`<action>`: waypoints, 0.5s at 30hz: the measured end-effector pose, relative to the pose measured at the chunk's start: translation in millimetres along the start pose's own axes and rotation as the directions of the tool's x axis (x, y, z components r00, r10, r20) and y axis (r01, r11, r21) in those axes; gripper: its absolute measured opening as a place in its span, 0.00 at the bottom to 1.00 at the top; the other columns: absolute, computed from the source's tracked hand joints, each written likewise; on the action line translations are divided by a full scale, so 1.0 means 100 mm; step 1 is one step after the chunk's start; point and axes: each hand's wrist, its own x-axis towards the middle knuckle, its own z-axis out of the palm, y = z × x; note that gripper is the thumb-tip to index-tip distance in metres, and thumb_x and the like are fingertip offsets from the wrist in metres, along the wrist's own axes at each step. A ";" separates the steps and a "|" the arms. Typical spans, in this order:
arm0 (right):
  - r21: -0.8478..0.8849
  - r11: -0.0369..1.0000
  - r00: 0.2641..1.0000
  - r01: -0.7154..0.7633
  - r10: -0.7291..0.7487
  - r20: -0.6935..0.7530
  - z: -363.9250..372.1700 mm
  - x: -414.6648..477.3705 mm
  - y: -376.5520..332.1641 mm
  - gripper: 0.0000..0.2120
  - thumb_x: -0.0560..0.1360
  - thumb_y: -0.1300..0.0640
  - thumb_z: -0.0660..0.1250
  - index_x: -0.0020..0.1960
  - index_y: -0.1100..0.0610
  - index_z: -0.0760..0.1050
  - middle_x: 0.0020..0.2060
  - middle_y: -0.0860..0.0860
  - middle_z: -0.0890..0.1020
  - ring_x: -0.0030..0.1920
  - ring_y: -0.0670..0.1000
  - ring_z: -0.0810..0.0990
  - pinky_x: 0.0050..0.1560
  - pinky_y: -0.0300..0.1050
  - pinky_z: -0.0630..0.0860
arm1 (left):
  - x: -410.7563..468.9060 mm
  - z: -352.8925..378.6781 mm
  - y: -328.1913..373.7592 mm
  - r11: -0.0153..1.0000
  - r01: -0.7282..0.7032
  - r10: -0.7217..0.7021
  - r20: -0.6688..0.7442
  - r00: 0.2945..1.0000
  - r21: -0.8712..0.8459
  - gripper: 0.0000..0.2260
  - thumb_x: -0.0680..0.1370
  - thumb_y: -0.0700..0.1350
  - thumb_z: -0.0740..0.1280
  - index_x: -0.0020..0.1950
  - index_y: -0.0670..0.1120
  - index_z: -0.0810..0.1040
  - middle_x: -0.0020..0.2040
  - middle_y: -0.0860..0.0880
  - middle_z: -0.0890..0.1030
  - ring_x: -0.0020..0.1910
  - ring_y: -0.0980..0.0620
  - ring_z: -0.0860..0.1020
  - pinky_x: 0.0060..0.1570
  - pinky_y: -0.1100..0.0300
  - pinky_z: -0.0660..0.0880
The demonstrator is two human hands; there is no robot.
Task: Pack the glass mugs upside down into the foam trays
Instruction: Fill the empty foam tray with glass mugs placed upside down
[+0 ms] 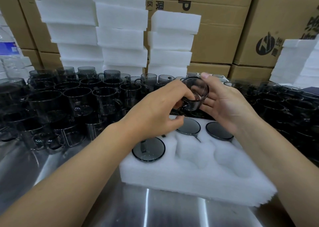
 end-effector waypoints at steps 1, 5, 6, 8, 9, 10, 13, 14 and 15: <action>-0.002 1.000 1.000 0.007 -0.007 0.001 -0.01 0.00 0.01 0.14 0.65 0.48 0.73 0.46 0.55 0.81 0.43 0.51 0.85 0.41 0.48 0.84 0.44 0.43 0.81 | 0.00 0.01 -0.01 1.000 0.001 -0.001 -0.005 1.000 -0.004 0.17 0.70 0.34 0.70 0.57 0.42 0.76 0.53 0.48 0.75 0.48 0.50 0.75 0.47 0.50 0.76; 0.042 0.998 0.999 0.050 -0.049 -0.021 -0.02 0.01 0.02 0.04 0.72 0.55 0.72 0.44 0.56 0.81 0.41 0.52 0.84 0.40 0.51 0.84 0.46 0.46 0.82 | -0.01 0.06 -0.05 0.999 -0.003 -0.001 -0.090 0.996 -0.035 0.20 0.69 0.32 0.69 0.59 0.43 0.74 0.58 0.53 0.71 0.47 0.56 0.74 0.45 0.53 0.78; 0.058 0.996 0.998 0.065 -0.064 -0.022 -0.01 0.01 0.02 0.03 0.73 0.56 0.71 0.43 0.55 0.81 0.40 0.52 0.85 0.39 0.51 0.84 0.46 0.46 0.82 | -0.01 0.07 -0.06 0.998 0.005 -0.013 -0.135 0.991 -0.057 0.21 0.69 0.31 0.69 0.60 0.44 0.73 0.60 0.54 0.69 0.47 0.57 0.74 0.44 0.56 0.79; 0.082 0.992 0.996 0.094 -0.093 -0.010 -0.01 0.00 0.01 0.03 0.74 0.57 0.70 0.42 0.54 0.81 0.40 0.51 0.85 0.39 0.52 0.84 0.45 0.45 0.82 | -0.01 0.08 -0.08 0.992 0.045 -0.069 -0.211 0.975 -0.114 0.25 0.69 0.30 0.68 0.61 0.49 0.70 0.61 0.55 0.66 0.47 0.58 0.75 0.43 0.62 0.78; 0.086 0.991 0.994 0.107 -0.107 0.000 -0.01 0.00 0.01 0.02 0.73 0.58 0.70 0.42 0.54 0.81 0.39 0.51 0.84 0.40 0.51 0.84 0.44 0.45 0.81 | -0.01 0.09 -0.08 0.987 0.085 -0.115 -0.231 0.966 -0.136 0.25 0.70 0.31 0.68 0.61 0.52 0.69 0.60 0.55 0.67 0.48 0.58 0.75 0.43 0.63 0.78; 0.091 0.989 0.993 0.115 -0.116 0.008 -0.01 0.00 0.01 0.01 0.72 0.58 0.70 0.44 0.55 0.80 0.39 0.50 0.84 0.40 0.51 0.84 0.44 0.44 0.81 | -0.01 0.10 -0.08 0.978 0.147 -0.180 -0.242 0.953 -0.150 0.25 0.70 0.32 0.68 0.59 0.55 0.68 0.58 0.56 0.68 0.49 0.58 0.75 0.43 0.62 0.79; 0.098 0.986 0.991 0.134 -0.136 0.015 0.01 0.00 0.01 0.13 0.67 0.57 0.71 0.51 0.57 0.79 0.37 0.47 0.84 0.40 0.49 0.82 0.44 0.44 0.80 | -0.03 0.10 -0.12 0.927 0.361 -0.375 -0.300 0.877 -0.104 0.17 0.71 0.40 0.71 0.51 0.58 0.70 0.48 0.59 0.75 0.46 0.61 0.76 0.45 0.55 0.78; 0.095 0.986 0.990 0.138 -0.140 0.016 0.02 -0.01 0.01 0.14 0.66 0.57 0.70 0.52 0.57 0.79 0.37 0.47 0.84 0.40 0.49 0.82 0.44 0.43 0.80 | -0.03 0.10 -0.13 0.912 0.403 -0.403 -0.319 0.858 -0.070 0.14 0.71 0.42 0.72 0.46 0.59 0.72 0.45 0.60 0.76 0.45 0.61 0.76 0.46 0.54 0.77; 0.091 0.985 0.989 0.145 -0.148 0.021 0.02 -0.01 0.01 0.15 0.66 0.58 0.70 0.52 0.58 0.78 0.37 0.46 0.84 0.40 0.49 0.82 0.44 0.43 0.80 | -0.03 0.10 -0.13 0.902 0.430 -0.420 -0.329 0.846 -0.047 0.13 0.71 0.44 0.72 0.42 0.60 0.72 0.42 0.60 0.76 0.43 0.61 0.76 0.46 0.54 0.76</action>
